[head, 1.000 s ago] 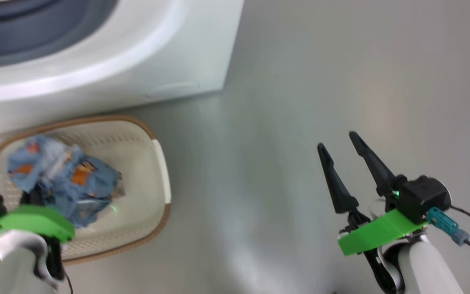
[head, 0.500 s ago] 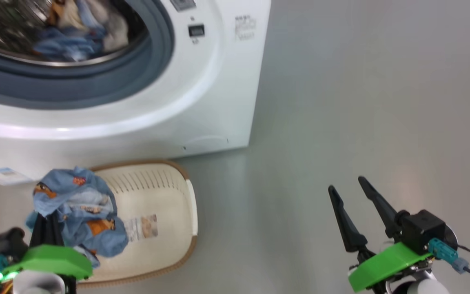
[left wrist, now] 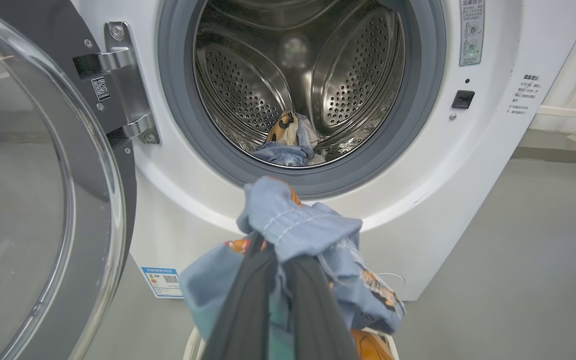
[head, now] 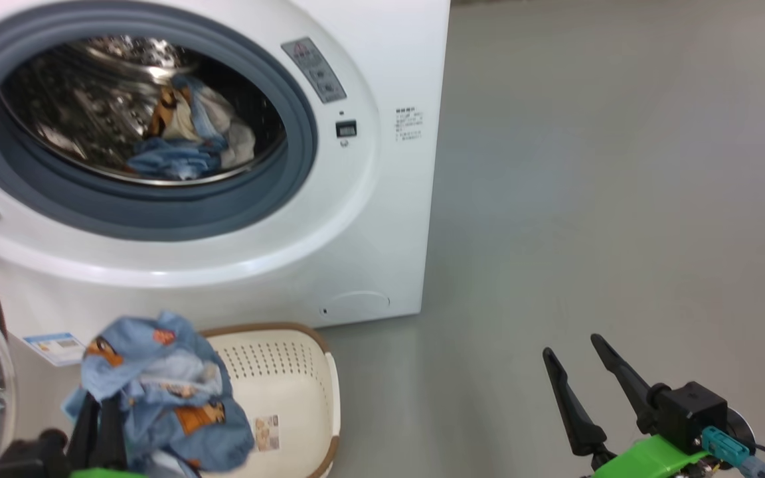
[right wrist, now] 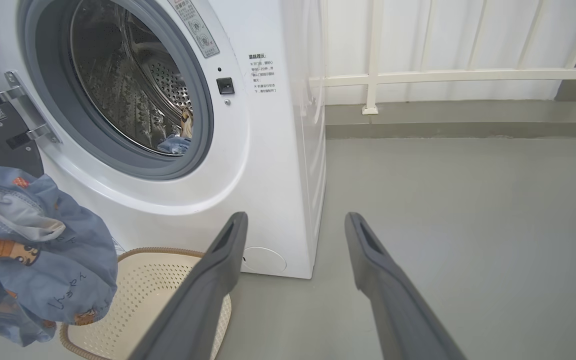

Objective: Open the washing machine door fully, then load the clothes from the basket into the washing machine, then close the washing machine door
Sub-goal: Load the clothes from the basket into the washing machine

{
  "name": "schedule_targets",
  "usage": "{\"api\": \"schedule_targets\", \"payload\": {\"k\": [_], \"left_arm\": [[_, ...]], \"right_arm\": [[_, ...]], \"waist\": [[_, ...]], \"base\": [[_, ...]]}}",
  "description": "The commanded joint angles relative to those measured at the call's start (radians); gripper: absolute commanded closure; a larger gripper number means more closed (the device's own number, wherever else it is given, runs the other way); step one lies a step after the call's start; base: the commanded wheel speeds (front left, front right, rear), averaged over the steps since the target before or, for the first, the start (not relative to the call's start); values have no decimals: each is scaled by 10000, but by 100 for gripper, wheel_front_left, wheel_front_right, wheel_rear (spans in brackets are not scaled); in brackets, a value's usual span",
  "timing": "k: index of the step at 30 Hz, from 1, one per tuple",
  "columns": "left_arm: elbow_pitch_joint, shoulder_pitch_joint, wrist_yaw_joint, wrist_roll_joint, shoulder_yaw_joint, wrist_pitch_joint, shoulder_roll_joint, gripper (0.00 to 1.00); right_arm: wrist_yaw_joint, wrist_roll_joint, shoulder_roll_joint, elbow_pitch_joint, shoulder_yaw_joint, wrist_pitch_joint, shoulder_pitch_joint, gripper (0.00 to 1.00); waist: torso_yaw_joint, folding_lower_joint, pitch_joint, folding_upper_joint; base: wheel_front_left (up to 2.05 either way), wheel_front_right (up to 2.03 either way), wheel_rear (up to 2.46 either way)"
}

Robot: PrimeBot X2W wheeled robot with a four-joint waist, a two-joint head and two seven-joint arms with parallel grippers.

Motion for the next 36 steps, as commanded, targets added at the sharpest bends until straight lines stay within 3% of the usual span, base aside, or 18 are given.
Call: {"api": "schedule_targets", "payload": {"k": [1,14,36], "left_arm": [[-430,-41,149,107,334,32,277,100],[-2113,1381,581,212,41,710,356,100],[-2198,1484,644,63,-43,735,381,100]], "right_arm": [[16,-117,-10,-345,176,11,-16,0],[16,-231,-10,-898,-43,361,652,0],[16,-153,-10,-937,-53,367,735,0]], "waist": [[74,0,-378,0],[176,0,-1056,0],[207,0,-1151,0]], "base": [[0,0,0],[0,0,0],[0,0,0]]}}
